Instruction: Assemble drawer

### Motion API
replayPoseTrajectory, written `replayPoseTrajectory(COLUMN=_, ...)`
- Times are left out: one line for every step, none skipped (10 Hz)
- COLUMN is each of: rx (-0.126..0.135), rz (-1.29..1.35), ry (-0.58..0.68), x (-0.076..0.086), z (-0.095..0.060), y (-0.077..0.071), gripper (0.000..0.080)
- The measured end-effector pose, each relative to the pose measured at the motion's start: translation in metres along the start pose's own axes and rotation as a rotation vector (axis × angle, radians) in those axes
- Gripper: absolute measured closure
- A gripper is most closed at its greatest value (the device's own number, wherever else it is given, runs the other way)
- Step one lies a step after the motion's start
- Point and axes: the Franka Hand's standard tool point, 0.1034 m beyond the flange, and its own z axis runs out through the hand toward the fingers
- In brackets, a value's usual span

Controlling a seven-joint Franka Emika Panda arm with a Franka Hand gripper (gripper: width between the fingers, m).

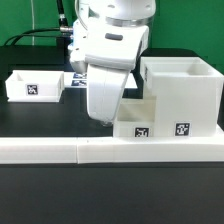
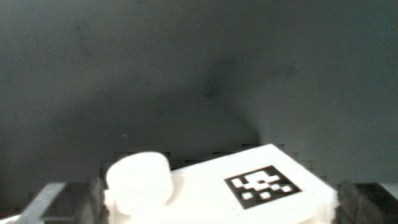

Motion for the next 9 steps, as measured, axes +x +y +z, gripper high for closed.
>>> replayPoseTrajectory(rx=0.0, rz=0.0, ry=0.001, x=-0.002, z=-0.001, y=0.0, gripper=0.0151)
replayPoseTrajectory(rx=0.0, rz=0.001, ry=0.001, x=-0.002, z=0.0, y=0.0, gripper=0.0151)
replayPoseTrajectory(rx=0.0, rz=0.0, ry=0.001, x=-0.002, z=0.0, y=0.0, gripper=0.0151)
replayPoseTrajectory(rx=0.0, rz=0.0, ry=0.001, x=-0.002, z=0.0, y=0.0, gripper=0.0151)
replayPoseTrajectory(rx=0.0, rz=0.0, ry=0.001, x=-0.002, z=0.0, y=0.0, gripper=0.0151)
replayPoseTrajectory(rx=0.005, rz=-0.021, ry=0.0, x=-0.003, z=0.0, y=0.0, gripper=0.0151)
replayPoseTrajectory(rx=0.026, rz=-0.076, ry=-0.003, x=-0.006, z=-0.004, y=0.004, gripper=0.0151)
replayPoseTrajectory(rx=0.044, rz=-0.075, ry=-0.007, x=-0.004, z=-0.008, y=0.011, gripper=0.0151)
replayPoseTrajectory(rx=0.049, rz=-0.073, ry=-0.008, x=0.0, z=-0.011, y=0.019, gripper=0.0151)
